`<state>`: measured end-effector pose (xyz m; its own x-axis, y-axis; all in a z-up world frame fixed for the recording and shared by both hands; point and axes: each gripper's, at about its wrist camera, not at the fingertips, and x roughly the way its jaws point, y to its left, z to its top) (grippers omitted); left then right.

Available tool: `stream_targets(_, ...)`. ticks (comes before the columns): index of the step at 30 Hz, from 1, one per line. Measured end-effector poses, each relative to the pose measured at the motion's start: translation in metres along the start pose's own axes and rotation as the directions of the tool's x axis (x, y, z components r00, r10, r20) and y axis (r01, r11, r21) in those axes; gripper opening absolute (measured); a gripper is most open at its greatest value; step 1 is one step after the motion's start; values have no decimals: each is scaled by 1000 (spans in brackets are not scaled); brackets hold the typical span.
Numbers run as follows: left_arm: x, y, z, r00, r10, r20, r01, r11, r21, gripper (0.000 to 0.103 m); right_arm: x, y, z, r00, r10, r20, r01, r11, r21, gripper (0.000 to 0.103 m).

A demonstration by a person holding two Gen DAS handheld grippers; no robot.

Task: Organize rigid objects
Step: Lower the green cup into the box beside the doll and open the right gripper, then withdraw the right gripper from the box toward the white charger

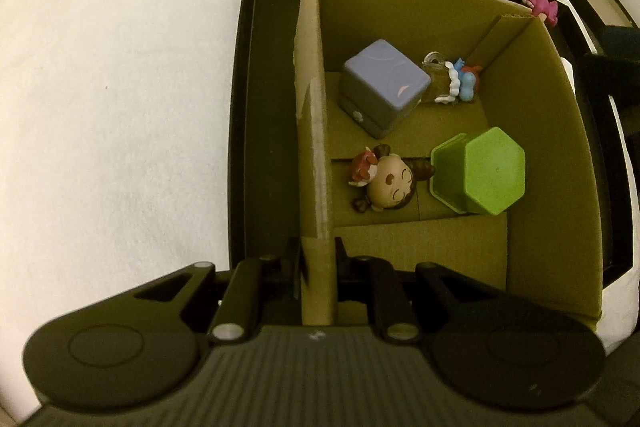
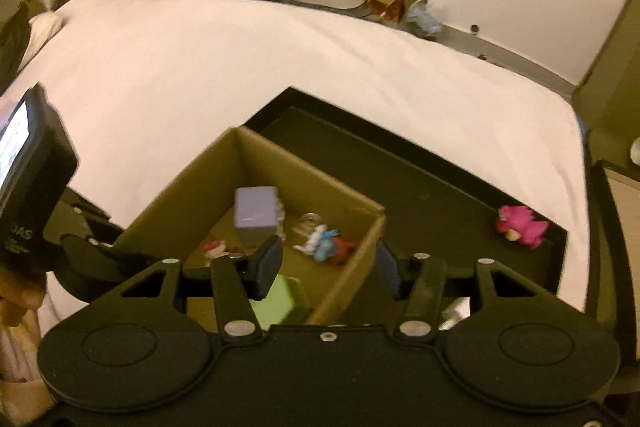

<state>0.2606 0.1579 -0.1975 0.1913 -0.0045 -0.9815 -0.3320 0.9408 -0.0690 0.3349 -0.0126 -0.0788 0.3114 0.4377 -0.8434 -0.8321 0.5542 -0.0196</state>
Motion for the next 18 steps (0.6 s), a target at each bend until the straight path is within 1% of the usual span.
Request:
stream_targets(4,0,-1,0,1000,3,2,-3,1000,-1,13,-1,-21,-5,1000,-17,8,17,999,33,52)
stream_targets(6,0,-1,0,1000,2,0,-2,1000,-4,13,2,-27,-9,999,-44,4,43,999,32,52)
stream_targets(10,-1,-1,0,1000,5,-2,-5,1000,-4,13,6,-46,-17,997,-71,-6,71,995,73,52)
stream_targets(12,-1,-1,0,1000,7,-3,-7,1000,-1,13,8,-56,-20,998,-69,-6,69,990,123,52)
stream_targets(16,-2,-2,0,1000,8,-4,-8,1000,5,13,17,-73,-26,994,-107,-23,109,972,209,52)
stream_targets(18,-2,-3,1,1000,9,-6,-9,1000,9,13,23,-82,-29,993,-111,-38,117,958,262,51)
